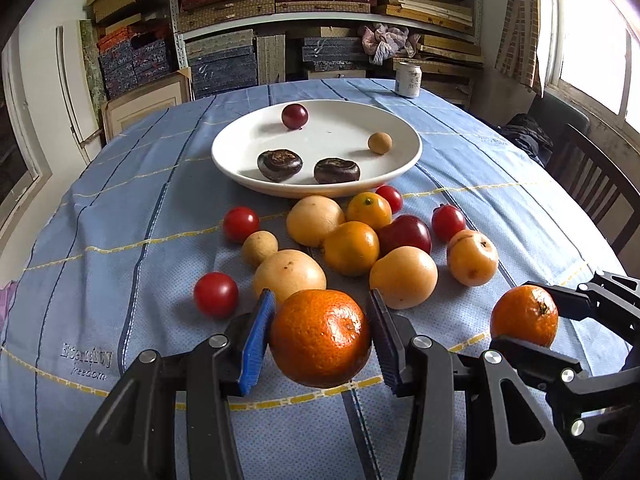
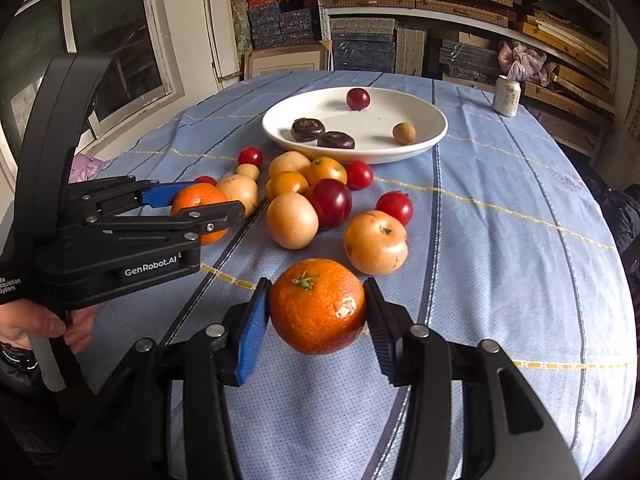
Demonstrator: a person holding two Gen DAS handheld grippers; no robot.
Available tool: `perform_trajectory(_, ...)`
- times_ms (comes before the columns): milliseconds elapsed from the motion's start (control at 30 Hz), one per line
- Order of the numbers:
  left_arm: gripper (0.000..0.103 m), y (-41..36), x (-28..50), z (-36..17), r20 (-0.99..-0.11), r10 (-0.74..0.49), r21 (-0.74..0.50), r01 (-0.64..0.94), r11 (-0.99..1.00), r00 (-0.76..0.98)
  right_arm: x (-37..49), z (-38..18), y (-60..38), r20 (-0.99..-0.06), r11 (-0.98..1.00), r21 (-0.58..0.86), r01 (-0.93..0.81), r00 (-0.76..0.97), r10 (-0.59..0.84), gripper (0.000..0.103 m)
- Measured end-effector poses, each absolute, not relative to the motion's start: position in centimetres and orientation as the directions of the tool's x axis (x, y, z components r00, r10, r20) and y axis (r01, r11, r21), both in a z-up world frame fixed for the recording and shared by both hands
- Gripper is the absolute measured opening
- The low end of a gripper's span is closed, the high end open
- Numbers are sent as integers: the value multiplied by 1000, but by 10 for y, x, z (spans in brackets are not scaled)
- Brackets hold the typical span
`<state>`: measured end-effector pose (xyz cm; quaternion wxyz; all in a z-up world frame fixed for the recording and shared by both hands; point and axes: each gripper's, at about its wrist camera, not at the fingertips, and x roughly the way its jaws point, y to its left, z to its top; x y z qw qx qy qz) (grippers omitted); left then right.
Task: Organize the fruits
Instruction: 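Carry both mandarins onto the white plate and open both tools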
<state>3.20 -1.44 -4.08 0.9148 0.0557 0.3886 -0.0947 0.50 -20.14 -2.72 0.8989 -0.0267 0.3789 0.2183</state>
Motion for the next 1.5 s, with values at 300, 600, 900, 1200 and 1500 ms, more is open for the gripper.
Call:
perform_trajectory(300, 48, -2, 31, -26, -698, -142, 7, 205, 979, 702, 8, -13, -208, -667, 915, 87, -393, 660, 347, 46)
perform_trajectory(600, 48, 1, 32, -16, -681, -144, 5, 201, 980, 718, 18, 4, -211, -623, 921, 65, -384, 705, 339, 46)
perform_trajectory(900, 48, 0, 39, -10, -674, -133, 22, 200, 980, 726, 30, 12, -215, -603, 922, 84, -379, 717, 350, 46)
perform_trajectory(1200, 48, 0, 45, 1, -661, -133, 29, 202, 979, 739, 39, 17, -213, -599, 913, 89, -398, 711, 369, 46)
perform_trajectory(1500, 48, -2, 108, 8, -655, -116, 56, 200, 978, 747, 100, 31, -208, -569, 911, 68, -407, 734, 371, 46)
